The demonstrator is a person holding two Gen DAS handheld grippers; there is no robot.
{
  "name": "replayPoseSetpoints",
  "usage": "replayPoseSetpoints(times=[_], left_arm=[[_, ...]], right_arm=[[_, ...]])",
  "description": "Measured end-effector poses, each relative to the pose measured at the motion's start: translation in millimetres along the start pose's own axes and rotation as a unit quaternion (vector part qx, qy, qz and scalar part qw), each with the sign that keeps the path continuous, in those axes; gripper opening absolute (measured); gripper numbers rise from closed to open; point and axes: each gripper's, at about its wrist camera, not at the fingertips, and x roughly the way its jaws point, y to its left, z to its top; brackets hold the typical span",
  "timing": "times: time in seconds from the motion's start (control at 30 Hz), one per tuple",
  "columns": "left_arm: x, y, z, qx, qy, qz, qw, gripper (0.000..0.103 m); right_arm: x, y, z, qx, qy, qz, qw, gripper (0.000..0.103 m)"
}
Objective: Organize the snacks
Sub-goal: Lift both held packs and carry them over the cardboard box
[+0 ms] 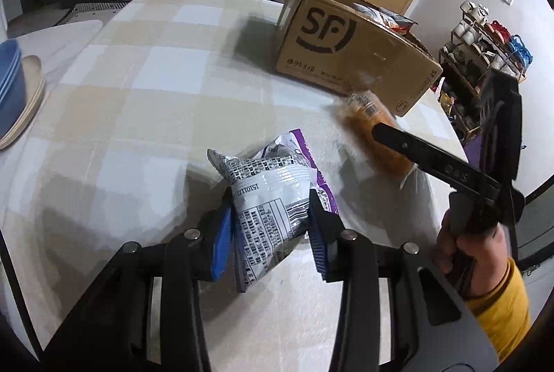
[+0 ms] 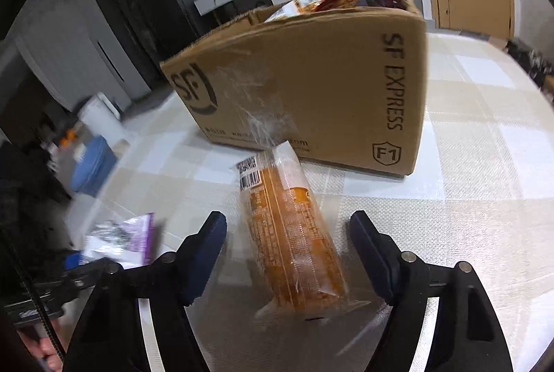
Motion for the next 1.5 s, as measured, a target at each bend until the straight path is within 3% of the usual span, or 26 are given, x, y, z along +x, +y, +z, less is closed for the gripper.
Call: replayPoseSetpoints(times=[0.03, 0.07, 0.17, 0.27, 0.37, 0.6, 0.83, 1.13, 1.5], left_arm=[[-1.0, 0.7, -4.3, 0.006, -0.003, 0.010, 0.9999, 0.035], [-5.5, -1.1, -7.8, 0.014, -0.009, 0.021, 0.9997, 0.035], [-23.0, -2.1, -18.4, 0.020, -0.017, 0.020, 0.9995, 0.035], [-37.4, -5.8, -25.7, 0.029, -0.027, 0.019, 0.9990, 0.035], [-54.8, -2.6, -33.5, 0.025, -0.038, 0.013, 0.9989, 0.035], [-79.8, -5.8, -52.3, 0.024, -0.049, 0.003, 0.9985, 0.035], [-98.0, -30.6, -73.3, 0.043, -0.051, -0.013, 0.9977, 0.035], [-134.0, -67.2, -94.2, 0.064, -0.073, -0.039, 0.9944, 0.036], [-147.8, -96.3, -110.7, 0.094, -0.067, -0.061, 0.9915, 0.036]], right_arm=[[1.4, 7.1, -0.1, -0.018, 0.004, -0.019, 1.000, 0.066], [2.3, 13.3, -0.6, -0.036, 0.008, -0.027, 0.999, 0.046], [5.2, 38.6, -7.5, -0.109, 0.023, -0.061, 0.992, 0.039], [-0.6, 50.0, -16.2, -0.129, 0.032, -0.043, 0.990, 0.038], [-16.0, 45.4, -24.1, -0.093, 0.033, -0.011, 0.995, 0.038], [-86.1, 42.2, -50.4, -0.028, -0.032, 0.044, 0.998, 0.038], [-158.8, 50.3, -82.0, 0.005, -0.083, 0.107, 0.991, 0.038], [-231.5, 55.4, -129.6, 0.016, -0.118, 0.135, 0.984, 0.038], [-241.8, 39.7, -152.3, 0.039, -0.122, 0.131, 0.983, 0.038]])
